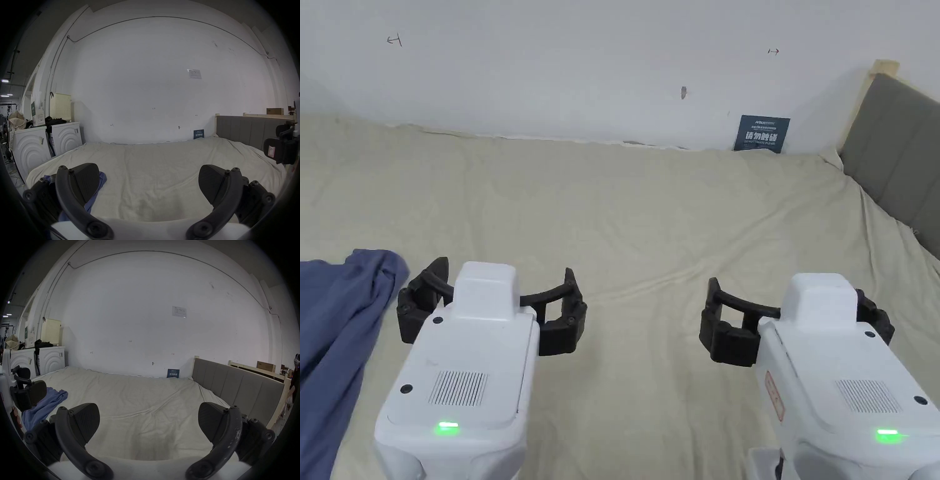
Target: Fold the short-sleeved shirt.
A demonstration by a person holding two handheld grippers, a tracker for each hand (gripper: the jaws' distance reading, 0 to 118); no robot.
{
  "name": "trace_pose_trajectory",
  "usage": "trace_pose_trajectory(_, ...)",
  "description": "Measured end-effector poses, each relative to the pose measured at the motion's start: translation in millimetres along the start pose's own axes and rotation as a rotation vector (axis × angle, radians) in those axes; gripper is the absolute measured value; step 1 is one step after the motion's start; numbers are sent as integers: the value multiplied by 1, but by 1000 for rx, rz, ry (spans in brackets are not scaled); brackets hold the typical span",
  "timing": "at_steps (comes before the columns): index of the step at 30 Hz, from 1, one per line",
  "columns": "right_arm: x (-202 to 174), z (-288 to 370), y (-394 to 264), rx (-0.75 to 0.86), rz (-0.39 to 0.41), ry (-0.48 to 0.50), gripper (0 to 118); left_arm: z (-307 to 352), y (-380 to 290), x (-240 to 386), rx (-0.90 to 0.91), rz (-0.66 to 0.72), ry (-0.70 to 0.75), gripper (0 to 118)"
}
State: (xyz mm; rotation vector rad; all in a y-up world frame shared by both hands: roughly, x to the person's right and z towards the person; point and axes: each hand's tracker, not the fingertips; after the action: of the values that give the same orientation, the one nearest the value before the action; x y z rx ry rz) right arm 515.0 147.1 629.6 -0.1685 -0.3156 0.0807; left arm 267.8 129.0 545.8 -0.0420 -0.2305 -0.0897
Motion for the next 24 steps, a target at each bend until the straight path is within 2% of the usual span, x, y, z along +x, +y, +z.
trace_pose_trajectory(12, 1, 2, -2, 1, 6, -1, 118, 3, -3, 2, -8, -6, -22, 118)
trace_pose_trajectory(14, -1, 1, -3, -2, 50, -10, 118, 1, -3, 3, -15, -51, -10, 118)
trace_pose_trajectory(15, -2, -1, 0, -29, 154, -24, 118, -4, -1, 4, -27, -160, 12, 118)
trace_pose_trajectory(17, -5, -6, 10, -6, 465, -49, 118, -13, 3, 7, 5, -530, 26, 118)
trace_pose_trajectory(19, -17, -15, 13, 113, 947, -152, 118, -20, 0, 12, 170, -1036, 110, 118)
trace_pose_trajectory(20, -22, -18, 11, 193, 1146, -164, 118, -24, -3, 14, 251, -1247, 132, 118)
trace_pose_trajectory(21, -26, -21, 7, 281, 1383, -150, 118, -27, -7, 14, 360, -1460, 131, 118)
trace_pose_trajectory(22, -28, -22, 3, 350, 1603, -135, 118, -29, -10, 13, 451, -1607, 108, 118)
trace_pose_trajectory(24, -29, -23, -8, 479, 1976, -100, 118, -28, -14, 13, 575, -1803, 47, 118)
